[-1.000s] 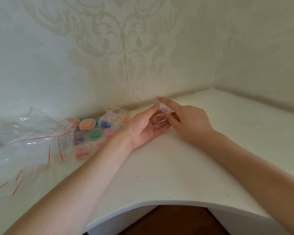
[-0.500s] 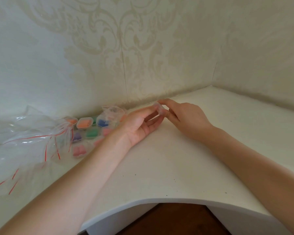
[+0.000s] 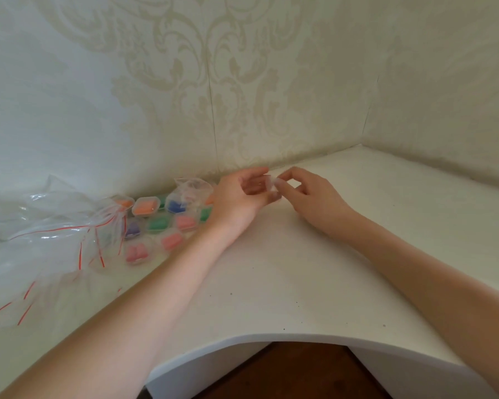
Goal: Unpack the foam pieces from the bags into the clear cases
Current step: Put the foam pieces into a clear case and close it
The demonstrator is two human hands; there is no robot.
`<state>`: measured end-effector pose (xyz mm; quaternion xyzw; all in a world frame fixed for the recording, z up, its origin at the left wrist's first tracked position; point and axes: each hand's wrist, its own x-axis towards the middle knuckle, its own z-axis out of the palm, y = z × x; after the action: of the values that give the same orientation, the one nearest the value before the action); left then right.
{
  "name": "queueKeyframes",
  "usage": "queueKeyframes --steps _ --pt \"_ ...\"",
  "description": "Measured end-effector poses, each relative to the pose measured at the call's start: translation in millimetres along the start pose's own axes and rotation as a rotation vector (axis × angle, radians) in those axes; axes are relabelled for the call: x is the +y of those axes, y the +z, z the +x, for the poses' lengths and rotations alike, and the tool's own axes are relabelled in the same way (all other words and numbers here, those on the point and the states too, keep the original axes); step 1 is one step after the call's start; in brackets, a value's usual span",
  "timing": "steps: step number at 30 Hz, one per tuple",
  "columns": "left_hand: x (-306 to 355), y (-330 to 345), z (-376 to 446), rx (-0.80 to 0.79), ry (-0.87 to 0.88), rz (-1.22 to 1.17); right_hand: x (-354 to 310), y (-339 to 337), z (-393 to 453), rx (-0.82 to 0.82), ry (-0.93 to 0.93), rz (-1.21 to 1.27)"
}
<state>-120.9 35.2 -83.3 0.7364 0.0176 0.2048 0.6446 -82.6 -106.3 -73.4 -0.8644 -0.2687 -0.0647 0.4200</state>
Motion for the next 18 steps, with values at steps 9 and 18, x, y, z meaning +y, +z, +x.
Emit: queueKeyframes --steps 9,18 --pt "-0.1 0.6 -1.6 -0.001 0.093 0.091 2.6 -8.6 1.2 -0.118 0.037 0.116" --pt "3.4 3.1 -4.6 -0.015 0.228 0.138 3.4 -13.6 2.6 -0.152 0.154 0.253"
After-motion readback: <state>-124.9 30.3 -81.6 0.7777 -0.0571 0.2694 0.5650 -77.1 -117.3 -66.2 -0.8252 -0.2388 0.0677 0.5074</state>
